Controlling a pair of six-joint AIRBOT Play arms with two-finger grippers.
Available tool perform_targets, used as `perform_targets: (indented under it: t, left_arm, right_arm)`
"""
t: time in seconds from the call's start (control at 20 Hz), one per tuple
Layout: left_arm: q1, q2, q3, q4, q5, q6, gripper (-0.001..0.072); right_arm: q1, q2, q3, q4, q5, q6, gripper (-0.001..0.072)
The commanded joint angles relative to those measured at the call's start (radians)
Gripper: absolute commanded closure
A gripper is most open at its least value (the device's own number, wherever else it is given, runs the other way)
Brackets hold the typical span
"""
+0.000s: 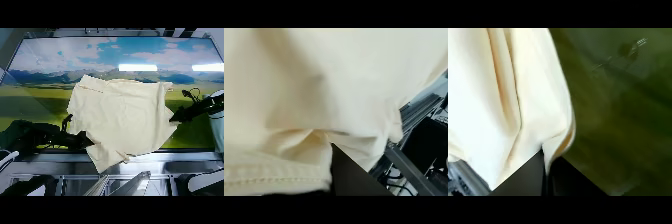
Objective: Fold the shirts.
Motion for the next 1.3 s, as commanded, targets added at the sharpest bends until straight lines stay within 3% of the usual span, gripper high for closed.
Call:
perform_targets:
  t: [0.0, 0.1, 0.35, 0.55, 0.75, 0.95, 1.05, 1.15, 1.25]
  left_arm:
    - [0.129, 0.145, 0.075, -0.023, 0.101, -0.008, 0.0689]
    - [0.289, 0.244, 0.175, -0.067, 0.198, -0.006, 0.0688]
    - [0.645, 0.446, 0.561, -0.207, 0.374, 0.043, 0.0686]
    - [0.798, 0.417, 0.938, -0.293, 0.462, 0.038, 0.0687]
    - [0.732, 0.288, 1.313, -0.332, 0.479, -0.005, 0.0686]
    - [0.667, 0.154, 1.645, -0.33, 0.486, -0.056, 0.0686]
    - [0.662, 0.101, 1.679, -0.323, 0.491, -0.071, 0.0686]
    - [0.656, 0.066, 1.572, -0.322, 0.524, -0.085, 0.0686]
    - [0.607, 0.019, 1.435, -0.319, 0.56, -0.068, 0.0686]
  right_arm:
    - [-0.01, 0.08, 0.001, 0.041, 0.04, 0.019, 0.0693]
    - [-0.032, 0.186, 0.001, 0.175, 0.085, -0.011, 0.0694]
    - [-0.057, 0.597, 0.002, 0.708, 0.131, -0.173, 0.0693]
    - [-0.13, 0.967, 0.037, 0.955, -0.045, -0.206, 0.0693]
    - [-0.326, 1.241, 0.15, 0.964, -0.288, -0.219, 0.0695]
    - [-0.405, 1.272, 0.268, 0.937, -0.397, -0.238, 0.0695]
    - [-0.404, 1.219, 0.271, 0.912, -0.348, -0.173, 0.0694]
    - [-0.402, 1.128, 0.267, 0.862, -0.184, -0.076, 0.0693]
    - [-0.35, 1.026, 0.221, 0.836, -0.064, -0.045, 0.0693]
